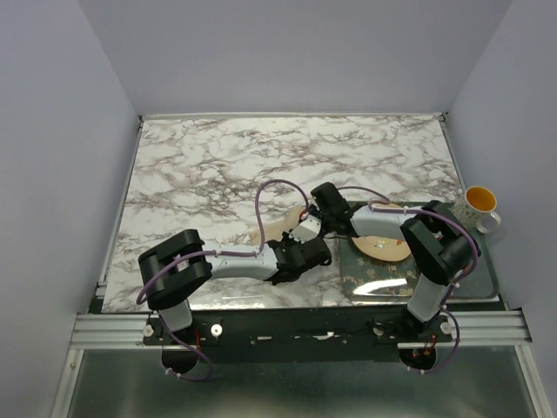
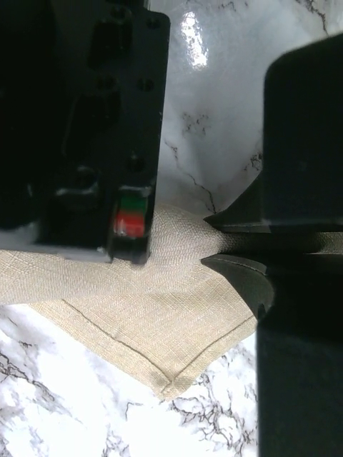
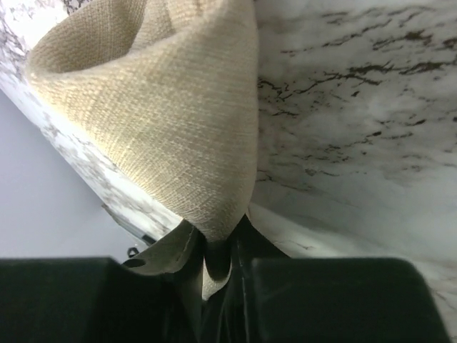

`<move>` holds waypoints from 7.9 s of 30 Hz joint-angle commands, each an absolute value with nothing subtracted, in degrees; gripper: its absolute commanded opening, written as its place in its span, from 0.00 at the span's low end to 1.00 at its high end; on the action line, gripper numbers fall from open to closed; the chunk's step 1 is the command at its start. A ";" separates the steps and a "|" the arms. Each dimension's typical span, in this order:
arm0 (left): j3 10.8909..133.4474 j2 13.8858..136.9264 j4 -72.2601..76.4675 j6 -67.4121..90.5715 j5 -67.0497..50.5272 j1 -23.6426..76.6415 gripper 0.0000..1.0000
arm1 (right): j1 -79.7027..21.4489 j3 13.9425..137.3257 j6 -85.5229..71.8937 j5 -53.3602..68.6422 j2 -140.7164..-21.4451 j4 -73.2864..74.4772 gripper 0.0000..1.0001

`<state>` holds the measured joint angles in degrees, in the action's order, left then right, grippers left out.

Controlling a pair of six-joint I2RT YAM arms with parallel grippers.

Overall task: Fold the napkin, place the utensils inside, and roll it up
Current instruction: Roll the napkin with the utensil

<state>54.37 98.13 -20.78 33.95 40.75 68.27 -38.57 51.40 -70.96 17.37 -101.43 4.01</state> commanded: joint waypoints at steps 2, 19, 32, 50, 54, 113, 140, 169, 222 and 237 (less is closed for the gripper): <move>50.37 92.38 -17.41 36.21 35.26 65.75 0.03 | -38.94 52.47 -66.45 17.40 -99.85 7.65 0.47; 30.69 74.98 2.54 40.51 7.92 49.07 0.02 | -38.41 47.02 -57.75 20.04 -95.36 -5.88 0.88; 18.99 71.19 20.82 47.81 -7.46 39.47 0.01 | -38.67 46.23 -60.82 24.70 -101.51 -15.38 0.89; 12.84 73.91 36.38 55.89 -19.60 31.99 0.01 | -40.78 46.93 -63.90 25.75 -106.26 -19.16 0.84; 11.25 76.28 42.26 57.92 -21.53 30.59 0.01 | -41.39 47.20 -63.64 25.31 -107.05 -20.30 0.80; 52.47 91.23 -23.55 30.94 52.02 71.62 0.71 | -43.42 64.69 -70.84 14.77 -108.81 18.46 0.01; 45.10 89.31 -16.53 32.61 40.10 65.31 0.07 | -42.98 62.40 -68.12 19.69 -107.67 10.99 0.35; 17.85 67.32 20.21 44.99 -14.93 32.88 0.00 | -41.40 57.04 -61.43 25.75 -107.66 -6.77 0.91; 46.92 84.71 -17.21 24.53 44.90 65.82 0.84 | -41.40 71.10 -64.68 18.37 -111.88 21.09 0.10; 50.28 95.45 -20.48 27.77 48.61 68.56 0.57 | -41.40 70.75 -65.92 19.42 -112.41 22.24 0.11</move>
<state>50.96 94.76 -20.14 25.26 47.55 69.30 -41.19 69.97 -64.77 19.99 -111.39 20.10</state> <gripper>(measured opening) 0.611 0.201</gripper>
